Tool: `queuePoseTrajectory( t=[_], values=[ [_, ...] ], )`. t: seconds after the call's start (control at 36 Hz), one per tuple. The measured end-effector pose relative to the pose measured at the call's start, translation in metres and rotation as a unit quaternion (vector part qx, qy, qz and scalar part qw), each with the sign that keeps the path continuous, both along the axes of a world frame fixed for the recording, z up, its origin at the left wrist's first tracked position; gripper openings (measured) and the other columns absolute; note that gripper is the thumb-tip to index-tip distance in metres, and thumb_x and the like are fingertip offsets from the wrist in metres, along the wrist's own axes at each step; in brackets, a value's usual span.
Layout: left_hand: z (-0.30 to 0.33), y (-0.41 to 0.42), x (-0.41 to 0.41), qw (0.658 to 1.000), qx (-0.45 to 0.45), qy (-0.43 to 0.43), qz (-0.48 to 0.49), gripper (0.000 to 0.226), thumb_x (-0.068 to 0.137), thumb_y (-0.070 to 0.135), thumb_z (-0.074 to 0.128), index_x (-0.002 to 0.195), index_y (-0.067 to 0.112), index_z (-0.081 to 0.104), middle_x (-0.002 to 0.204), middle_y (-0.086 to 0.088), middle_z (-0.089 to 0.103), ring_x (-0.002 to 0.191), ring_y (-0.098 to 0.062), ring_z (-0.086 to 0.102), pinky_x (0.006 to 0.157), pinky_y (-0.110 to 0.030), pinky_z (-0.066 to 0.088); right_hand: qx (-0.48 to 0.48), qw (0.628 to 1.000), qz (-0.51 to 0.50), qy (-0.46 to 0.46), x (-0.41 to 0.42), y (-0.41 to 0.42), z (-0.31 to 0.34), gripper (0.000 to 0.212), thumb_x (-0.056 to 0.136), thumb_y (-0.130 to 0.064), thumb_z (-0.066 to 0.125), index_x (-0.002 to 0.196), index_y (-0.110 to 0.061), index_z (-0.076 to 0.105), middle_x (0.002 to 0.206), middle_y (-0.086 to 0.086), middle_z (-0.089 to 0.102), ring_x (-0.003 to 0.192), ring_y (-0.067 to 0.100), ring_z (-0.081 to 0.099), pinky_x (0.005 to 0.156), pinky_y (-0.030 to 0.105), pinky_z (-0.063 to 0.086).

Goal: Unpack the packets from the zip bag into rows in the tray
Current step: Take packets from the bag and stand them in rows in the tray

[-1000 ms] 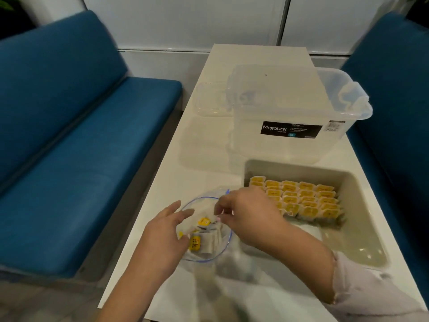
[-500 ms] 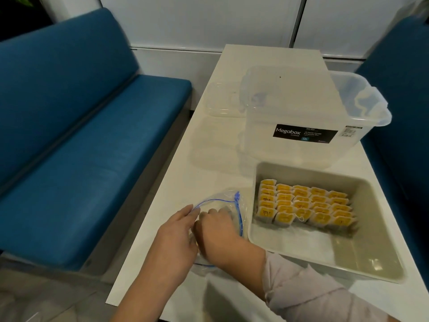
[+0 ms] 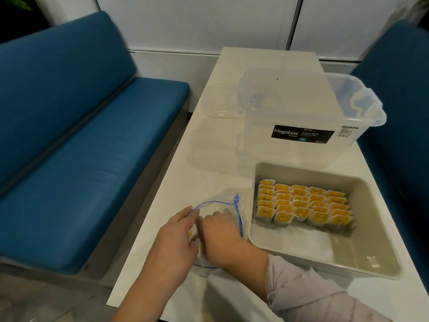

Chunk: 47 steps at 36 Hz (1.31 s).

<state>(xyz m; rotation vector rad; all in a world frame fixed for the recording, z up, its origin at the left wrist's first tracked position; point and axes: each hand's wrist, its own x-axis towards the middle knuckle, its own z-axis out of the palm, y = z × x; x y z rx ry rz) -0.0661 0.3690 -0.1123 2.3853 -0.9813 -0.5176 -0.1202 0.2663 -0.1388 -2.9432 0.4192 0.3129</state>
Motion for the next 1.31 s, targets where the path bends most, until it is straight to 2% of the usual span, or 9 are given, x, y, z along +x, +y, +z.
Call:
queuePoseTrajectory(
  t=[0.28,0.44,0.58,0.72,0.89,1.03,1.11,1.22,1.31],
  values=[
    [-0.004,0.004,0.001,1.000,-0.007,0.001,0.001,0.066,0.082,-0.004,0.054,0.138,0.028,0.041,0.147,0.015,0.033,0.133,-0.001,0.034,0.099,-0.002,0.014,0.150,0.987,-0.050,-0.019,-0.002,-0.015,0.009,0.036,0.076,-0.015,0.069,0.111,-0.016,0.059,0.108,0.007,0.065,0.099,0.027,0.059,0.080,0.033,0.048],
    [-0.005,0.003,0.002,1.000,-0.003,0.003,0.005,0.068,0.081,-0.003,0.057,0.138,0.029,0.041,0.148,0.015,0.033,0.133,-0.002,0.034,0.104,-0.007,0.018,0.157,0.985,-0.053,-0.048,-0.005,-0.016,0.022,0.019,0.079,-0.022,0.069,0.098,-0.019,0.067,0.094,0.000,0.071,0.090,0.020,0.063,0.067,0.025,0.040],
    [-0.006,0.004,0.002,1.000,0.000,0.007,0.003,0.067,0.081,-0.001,0.057,0.138,0.029,0.041,0.148,0.015,0.032,0.133,-0.001,0.034,0.101,-0.005,0.018,0.168,0.984,-0.043,-0.050,-0.006,-0.027,0.035,0.019,0.081,-0.032,0.068,0.097,-0.023,0.073,0.093,0.000,0.070,0.090,0.019,0.061,0.069,0.026,0.042],
    [-0.005,0.004,0.002,1.000,0.001,0.004,0.005,0.064,0.083,0.003,0.059,0.137,0.031,0.042,0.147,0.018,0.032,0.132,0.001,0.035,0.096,-0.003,0.018,0.218,0.971,-0.068,-0.069,-0.008,-0.039,0.046,0.016,0.077,-0.031,0.074,0.089,-0.021,0.075,0.071,-0.008,0.055,0.077,0.012,0.055,0.067,0.025,0.042],
    [0.000,0.004,0.001,1.000,0.003,0.004,0.005,0.054,0.086,0.017,0.060,0.135,0.033,0.044,0.148,0.016,0.031,0.133,-0.002,0.034,0.104,-0.013,0.026,0.242,0.961,-0.093,-0.100,-0.015,-0.051,0.056,0.012,0.078,-0.031,0.074,0.083,-0.021,0.069,0.073,-0.007,0.062,0.077,0.012,0.060,0.070,0.027,0.045],
    [0.001,0.000,-0.001,1.000,0.003,0.013,0.010,0.046,0.081,0.042,0.067,0.124,0.040,0.053,0.153,0.015,0.020,0.141,-0.008,0.021,0.107,-0.028,0.029,0.307,0.936,-0.106,-0.136,-0.021,-0.058,0.061,0.003,0.079,-0.023,0.073,0.079,-0.022,0.070,0.080,-0.008,0.065,0.071,0.002,0.054,0.065,0.021,0.040],
    [0.005,-0.005,-0.003,1.000,-0.004,0.010,0.012,0.033,0.078,0.047,0.068,0.109,0.046,0.058,0.155,0.013,0.015,0.145,-0.010,0.000,0.112,-0.033,0.022,0.355,0.912,-0.118,-0.166,-0.024,-0.062,0.062,0.017,0.080,-0.017,0.072,0.071,-0.029,0.066,0.069,-0.012,0.061,0.063,-0.003,0.052,0.063,0.017,0.039],
    [0.014,-0.013,-0.006,0.999,-0.042,0.006,0.012,0.014,0.079,0.047,0.065,0.075,0.048,0.051,0.154,0.010,0.019,0.145,-0.011,-0.001,0.116,-0.044,0.017,0.426,0.873,-0.129,-0.198,-0.032,-0.067,0.069,0.025,0.083,-0.010,0.070,0.069,-0.030,0.064,0.064,-0.012,0.062,0.060,0.000,0.054,0.061,0.017,0.048],
    [0.019,-0.019,-0.010,0.998,-0.062,-0.008,0.013,0.014,0.080,0.050,0.059,0.071,0.046,0.050,0.153,0.010,0.022,0.145,-0.010,0.000,0.116,-0.046,0.016,0.424,0.869,-0.144,-0.212,-0.041,-0.072,0.074,0.022,0.083,-0.009,0.069,0.071,-0.026,0.063,0.063,-0.011,0.061,0.056,-0.002,0.055,0.059,0.013,0.047]
  ],
)
